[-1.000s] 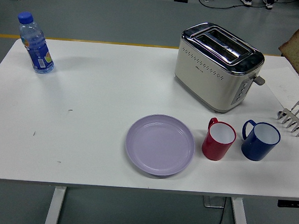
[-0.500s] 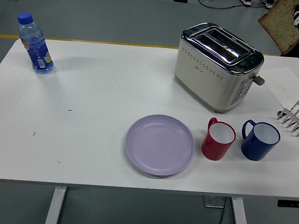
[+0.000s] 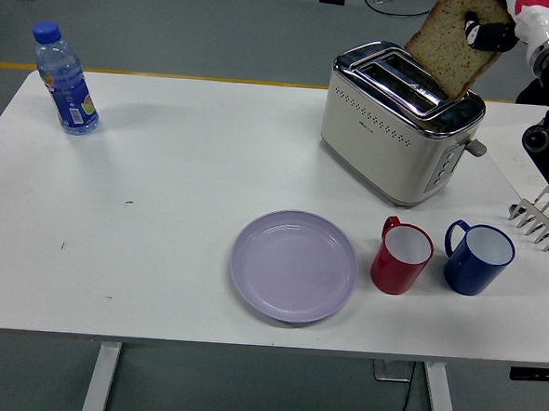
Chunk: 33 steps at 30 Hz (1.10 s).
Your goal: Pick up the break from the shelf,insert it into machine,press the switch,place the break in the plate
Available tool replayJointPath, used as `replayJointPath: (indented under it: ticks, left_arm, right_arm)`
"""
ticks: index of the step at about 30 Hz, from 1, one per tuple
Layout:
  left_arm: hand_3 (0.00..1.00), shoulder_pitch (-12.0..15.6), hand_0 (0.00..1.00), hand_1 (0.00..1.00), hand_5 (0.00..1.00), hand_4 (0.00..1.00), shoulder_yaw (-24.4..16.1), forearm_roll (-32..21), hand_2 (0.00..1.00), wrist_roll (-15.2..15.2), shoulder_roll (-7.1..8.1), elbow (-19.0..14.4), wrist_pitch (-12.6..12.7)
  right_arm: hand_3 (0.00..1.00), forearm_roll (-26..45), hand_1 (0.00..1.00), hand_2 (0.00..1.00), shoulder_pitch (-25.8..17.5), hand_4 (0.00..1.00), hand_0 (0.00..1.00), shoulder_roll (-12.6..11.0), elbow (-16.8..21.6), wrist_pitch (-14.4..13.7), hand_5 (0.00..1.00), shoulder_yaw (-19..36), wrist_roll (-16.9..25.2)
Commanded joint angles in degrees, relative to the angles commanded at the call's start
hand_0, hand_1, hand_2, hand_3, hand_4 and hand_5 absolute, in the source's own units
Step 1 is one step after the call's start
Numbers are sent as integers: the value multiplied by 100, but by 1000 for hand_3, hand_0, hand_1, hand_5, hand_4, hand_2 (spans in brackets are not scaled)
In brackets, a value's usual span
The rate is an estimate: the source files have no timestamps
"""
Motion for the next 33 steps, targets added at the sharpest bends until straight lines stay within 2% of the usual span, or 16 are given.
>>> replayJointPath:
  ticks: [18, 33]
  left_arm:
    - [711, -34, 711, 656, 933, 550, 50, -50, 749, -19, 1, 0, 46]
    - [704, -77, 710, 647, 936, 551, 53, -65, 744, -45, 7, 0, 95]
  right_arm:
    - [478, -236, 266, 364, 336, 544, 113, 671, -835, -109, 2, -129, 260]
    - [478, -494, 265, 364, 313, 556, 114, 812, -1319, -261, 2, -159, 419]
